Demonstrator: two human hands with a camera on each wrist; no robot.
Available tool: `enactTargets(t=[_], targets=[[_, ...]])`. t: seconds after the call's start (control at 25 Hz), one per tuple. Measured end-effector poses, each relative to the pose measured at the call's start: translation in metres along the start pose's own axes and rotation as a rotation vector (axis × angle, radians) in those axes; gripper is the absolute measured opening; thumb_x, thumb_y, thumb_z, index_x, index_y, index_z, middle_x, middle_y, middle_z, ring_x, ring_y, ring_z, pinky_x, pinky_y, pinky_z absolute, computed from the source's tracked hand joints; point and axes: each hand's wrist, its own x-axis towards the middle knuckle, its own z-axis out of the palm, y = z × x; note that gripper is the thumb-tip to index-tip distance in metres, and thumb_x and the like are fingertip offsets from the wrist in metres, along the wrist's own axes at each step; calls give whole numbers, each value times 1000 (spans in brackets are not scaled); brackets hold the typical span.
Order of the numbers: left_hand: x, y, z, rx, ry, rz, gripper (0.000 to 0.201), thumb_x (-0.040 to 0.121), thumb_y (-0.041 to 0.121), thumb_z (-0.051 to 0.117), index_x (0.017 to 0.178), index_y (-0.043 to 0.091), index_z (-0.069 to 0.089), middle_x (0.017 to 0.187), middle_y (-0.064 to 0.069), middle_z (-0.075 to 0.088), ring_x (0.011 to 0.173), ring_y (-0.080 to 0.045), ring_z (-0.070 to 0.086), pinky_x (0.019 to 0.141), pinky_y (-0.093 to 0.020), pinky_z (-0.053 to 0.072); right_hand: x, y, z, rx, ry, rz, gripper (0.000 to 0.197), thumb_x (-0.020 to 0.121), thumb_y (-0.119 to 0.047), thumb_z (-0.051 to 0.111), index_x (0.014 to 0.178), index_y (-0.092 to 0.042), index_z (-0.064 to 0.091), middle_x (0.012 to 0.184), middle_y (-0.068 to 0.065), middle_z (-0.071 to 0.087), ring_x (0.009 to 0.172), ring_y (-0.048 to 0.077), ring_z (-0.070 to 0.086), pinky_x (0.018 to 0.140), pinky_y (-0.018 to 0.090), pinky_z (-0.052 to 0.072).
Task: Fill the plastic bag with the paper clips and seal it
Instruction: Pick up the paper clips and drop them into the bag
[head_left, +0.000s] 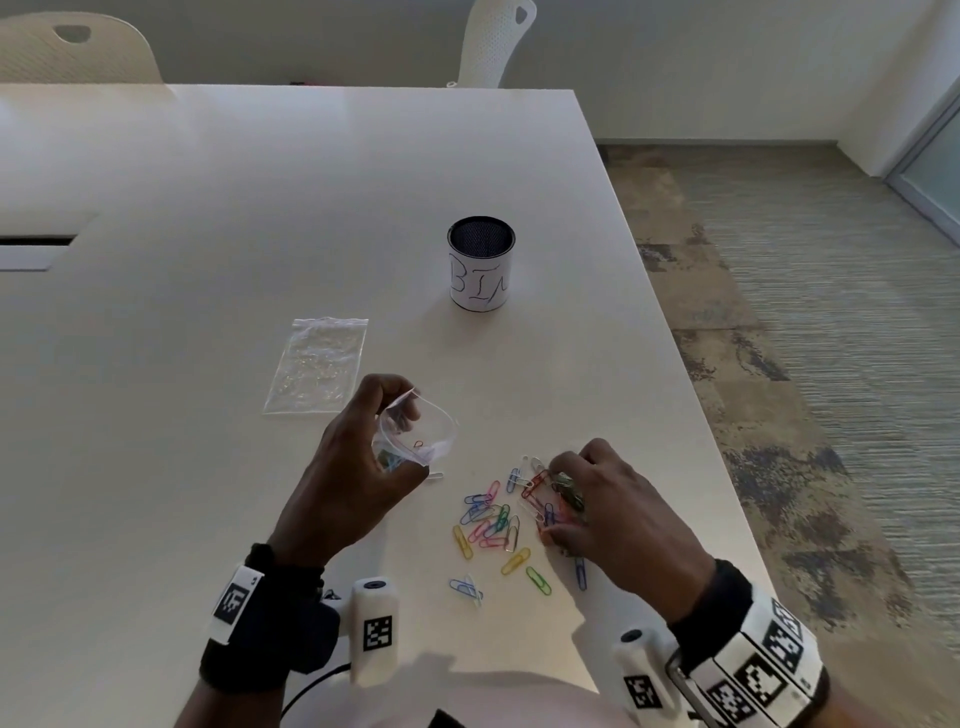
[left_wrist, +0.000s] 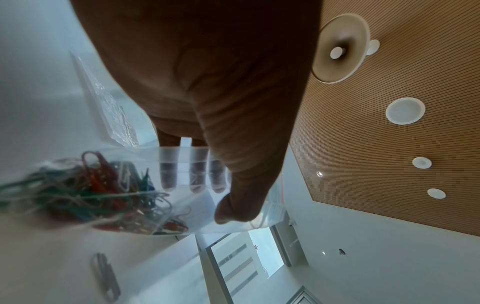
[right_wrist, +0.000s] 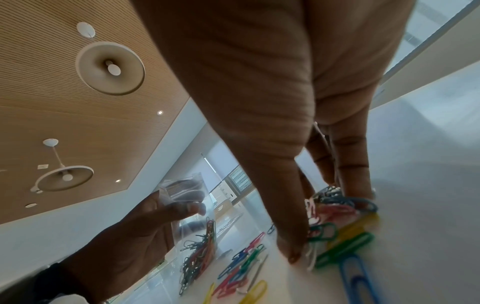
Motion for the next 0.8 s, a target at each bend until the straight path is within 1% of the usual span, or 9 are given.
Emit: enactTargets(t=[0.12, 0.2, 0.28, 0.4, 0.48, 0.56, 0.68, 0.72, 0.8], targets=[[-1, 0, 0, 0, 0, 0, 59, 78, 3, 87, 122, 23, 52, 107, 8, 64, 104, -14, 67, 82, -4, 47, 4, -4, 1, -11, 26, -36, 45, 91, -37, 75, 132, -28, 58, 123, -4, 53, 101, 11, 53, 89, 18, 43], [-1, 1, 0, -2, 3, 4, 59, 78, 4, 87, 121, 22, 52, 106, 8, 64, 103, -14, 67, 82, -3, 46, 8, -5, 1, -20, 54, -57, 34, 94, -31, 73, 126, -27, 64, 119, -4, 56, 94, 11, 50, 84, 18, 38], [0, 1, 1, -3, 5, 5, 58, 77, 7, 88, 122, 20, 53, 106, 7, 64, 103, -14, 67, 82, -3, 46, 13, -7, 2, -24, 89, -79, 23, 95, -25, 70, 118, -25, 69, 116, -4, 60, 92, 13, 55, 81, 18, 37], [1, 1, 2, 2, 2, -2, 59, 78, 8, 89, 123, 20, 52, 107, 6, 64, 104, -13, 67, 82, -3, 47, 22, -8, 2, -36, 138, -122, 15, 96, -18, 68, 110, -22, 74, 110, -2, 66, 90, 15, 60, 77, 18, 38], [0, 0, 3, 5, 4, -4, 59, 78, 8, 89, 123, 20, 52, 107, 6, 64, 104, -13, 67, 82, -3, 47, 29, -6, 1, -28, 168, -141, 10, 95, -16, 68, 101, -19, 76, 102, -1, 70, 82, 13, 58, 67, 15, 37], [0, 0, 3, 7, 7, -8, 59, 78, 8, 89, 123, 19, 52, 107, 7, 64, 103, -12, 66, 81, -2, 47, 35, -1, -1, -2, 192, -157, 9, 92, -10, 71, 90, -17, 78, 91, 0, 74, 75, 11, 62, 59, 9, 36], [-1, 0, 3, 6, 12, -6, 59, 78, 8, 89, 123, 19, 53, 107, 7, 63, 102, -11, 66, 81, -2, 47, 43, 7, -8, 117, 182, -164, 12, 86, -4, 77, 86, -16, 81, 82, -2, 77, 70, 8, 69, 61, 5, 46], [-1, 0, 4, 5, 13, -5, 59, 78, 8, 89, 123, 20, 53, 107, 7, 64, 101, -11, 66, 81, -2, 47, 45, 10, -12, 211, 179, -158, 11, 85, -4, 79, 86, -15, 81, 81, -3, 78, 70, 8, 72, 64, 7, 52], [0, 0, 4, 2, 17, -6, 58, 77, 10, 89, 121, 22, 53, 107, 8, 64, 100, -12, 65, 82, -5, 47, 47, 12, -22, 496, 181, -135, 11, 83, 0, 81, 85, -11, 81, 78, 3, 79, 71, 16, 76, 72, 18, 61]])
